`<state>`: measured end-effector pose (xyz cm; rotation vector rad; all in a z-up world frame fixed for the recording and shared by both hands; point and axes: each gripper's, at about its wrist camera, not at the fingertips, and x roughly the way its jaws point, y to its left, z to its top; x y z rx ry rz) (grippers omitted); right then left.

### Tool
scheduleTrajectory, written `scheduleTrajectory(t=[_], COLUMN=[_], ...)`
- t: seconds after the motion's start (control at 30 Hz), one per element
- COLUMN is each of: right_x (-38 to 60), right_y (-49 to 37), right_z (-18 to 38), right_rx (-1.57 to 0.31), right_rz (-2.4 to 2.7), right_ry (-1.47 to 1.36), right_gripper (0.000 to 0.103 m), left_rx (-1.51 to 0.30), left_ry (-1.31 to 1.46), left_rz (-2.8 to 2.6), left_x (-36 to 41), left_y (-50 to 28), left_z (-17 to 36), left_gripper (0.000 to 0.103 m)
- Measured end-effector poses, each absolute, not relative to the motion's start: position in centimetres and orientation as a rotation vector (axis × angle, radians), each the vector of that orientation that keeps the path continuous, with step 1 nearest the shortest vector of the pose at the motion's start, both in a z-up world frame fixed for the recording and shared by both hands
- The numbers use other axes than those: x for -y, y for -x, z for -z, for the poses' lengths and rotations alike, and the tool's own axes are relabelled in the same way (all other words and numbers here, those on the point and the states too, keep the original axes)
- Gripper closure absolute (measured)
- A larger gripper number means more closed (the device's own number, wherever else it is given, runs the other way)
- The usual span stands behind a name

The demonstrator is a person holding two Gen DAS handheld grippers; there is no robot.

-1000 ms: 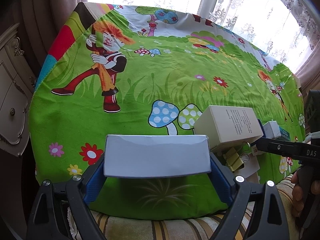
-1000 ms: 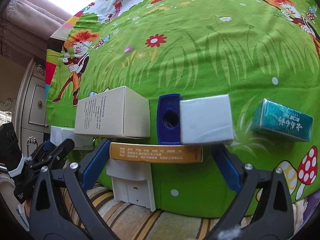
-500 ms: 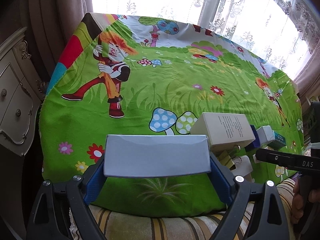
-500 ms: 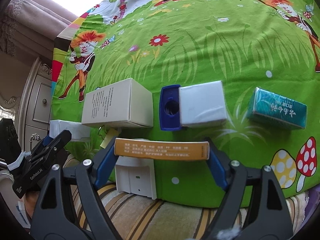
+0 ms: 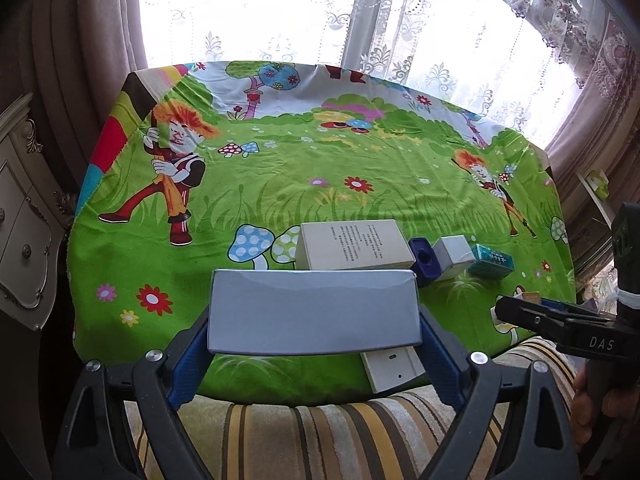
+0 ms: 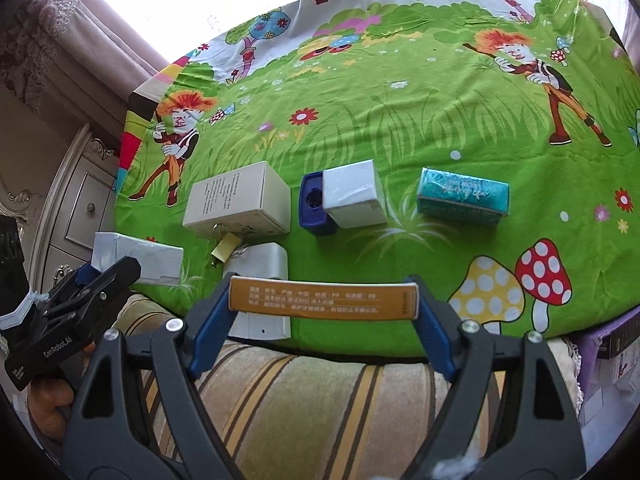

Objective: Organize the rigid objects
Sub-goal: 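Carry both boxes into the purple box and open both tools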

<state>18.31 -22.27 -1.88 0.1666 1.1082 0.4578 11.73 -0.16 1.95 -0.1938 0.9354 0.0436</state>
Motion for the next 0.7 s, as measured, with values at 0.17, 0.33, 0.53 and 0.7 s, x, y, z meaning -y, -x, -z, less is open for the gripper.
scheduleTrajectory(t=[0.17,0.33,0.53,0.7], right_x=[24.8,27.6,31.0,34.4], right_y=[-16.1,-14.0,-11.5,-9.8], right_z=[0.7,-0.3,-1.4,-1.8], right_rx=[-1.057,-1.01,-0.955,-0.93], right_rz=[-0.415,-0.351,-0.268,-0.213], right_ry=[-0.159,-0.132,-0.095,-0.101], right_gripper=[0.019,0.019,0.019,0.019], left_rx=[-0.938,-0.942,-0.949,-0.956], left_ry=[0.166,0.13,0.074,0.04], left_rz=[0.024,0.102,0.194,0.267], left_x=[3.6,7.7,12.6,16.2], left_y=[-11.3,-10.9,-10.3,-9.9], left_z=[-2.6,-3.2,-3.8,-4.0], left_gripper=[0.011,0.011,0.011,0.011])
